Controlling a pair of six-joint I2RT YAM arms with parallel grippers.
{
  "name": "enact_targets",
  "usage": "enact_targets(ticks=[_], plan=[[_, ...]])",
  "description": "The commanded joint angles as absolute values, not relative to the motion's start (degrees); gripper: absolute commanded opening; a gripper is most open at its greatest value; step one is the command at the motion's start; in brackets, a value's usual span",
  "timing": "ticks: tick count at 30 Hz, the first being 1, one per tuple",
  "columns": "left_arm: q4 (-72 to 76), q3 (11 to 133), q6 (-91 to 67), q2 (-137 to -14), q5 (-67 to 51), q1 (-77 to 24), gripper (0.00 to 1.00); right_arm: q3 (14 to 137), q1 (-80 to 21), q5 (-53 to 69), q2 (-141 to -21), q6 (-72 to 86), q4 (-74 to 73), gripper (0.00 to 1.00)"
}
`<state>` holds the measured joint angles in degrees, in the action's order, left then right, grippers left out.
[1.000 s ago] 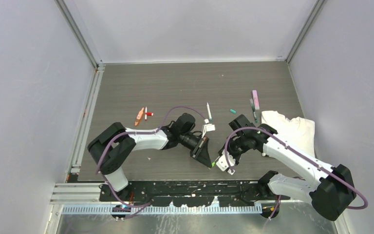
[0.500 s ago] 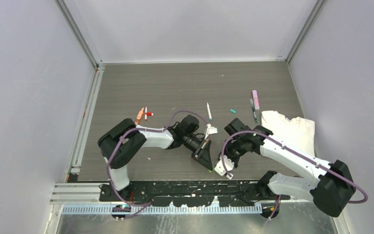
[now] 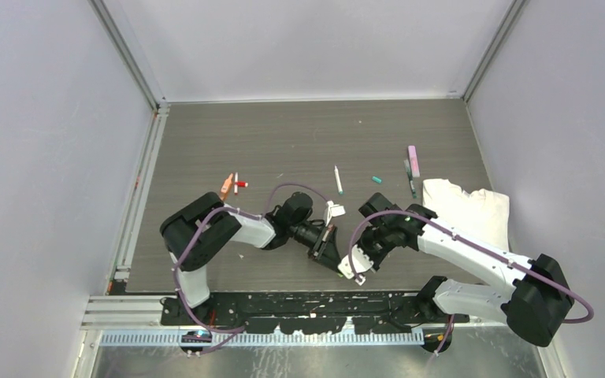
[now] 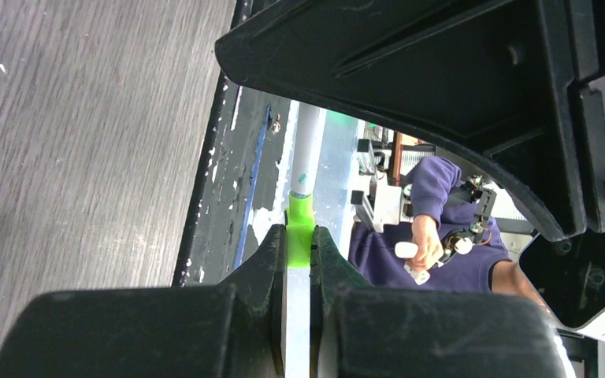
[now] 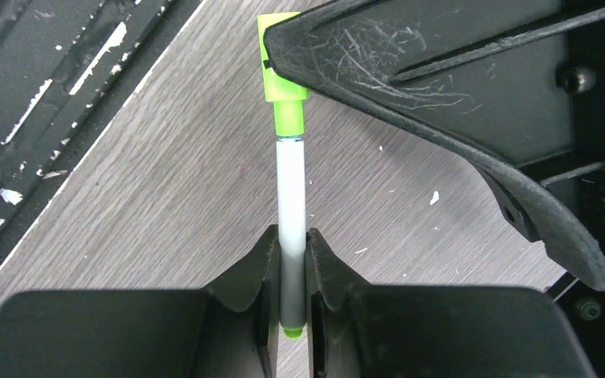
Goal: Insert the pens into the pen caps
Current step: Insert the pen cap onto the pen.
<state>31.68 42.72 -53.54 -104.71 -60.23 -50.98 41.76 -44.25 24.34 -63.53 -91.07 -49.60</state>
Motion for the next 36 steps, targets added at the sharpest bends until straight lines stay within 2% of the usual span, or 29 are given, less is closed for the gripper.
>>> enact_targets(ticks=[1,8,14,19,24,29,33,36], plan=[[54.4,43.7,-57.6,-104.1,-52.2,-49.8,0.01,44.0,-46.2,39.9,-63.4,-91.9,-48.4,0.01],[66.8,46.9,-65.5,-109.8,-60.3,-49.8,0.01,44.4,-46.2,46.1,-63.9,-103.5,-56.8,0.01],[63.8,48.4,-64.3,-110.9,-59.1,-49.2,0.01,44.3,-46.2,45.3,-63.9,-100.2,-54.6,0.01],[66.9,47.0,-67.4,-110.9,-58.7,-47.2,0.01,44.1,-45.5,42.1,-63.7,-96.1,-51.9,0.01],[67.8,43.1,-68.3,-107.6,-59.1,-44.6,0.18,44.3,-42.8,42.4,-63.1,-96.5,-53.0,0.01],[66.1,39.7,-68.0,-102.7,-60.8,-42.5,0.39,44.9,-39.9,42.9,-62.2,-97.1,-54.2,0.01],[59.7,36.9,-64.1,-97.7,-61.0,-41.4,0.46,45.6,-36.7,44.9,-61.3,-98.7,-56.7,0.01],[44.5,37.1,-55.3,-91.2,-59.2,-40.9,0.47,46.3,-34.6,46.0,-61.0,-100.0,-58.8,0.01]])
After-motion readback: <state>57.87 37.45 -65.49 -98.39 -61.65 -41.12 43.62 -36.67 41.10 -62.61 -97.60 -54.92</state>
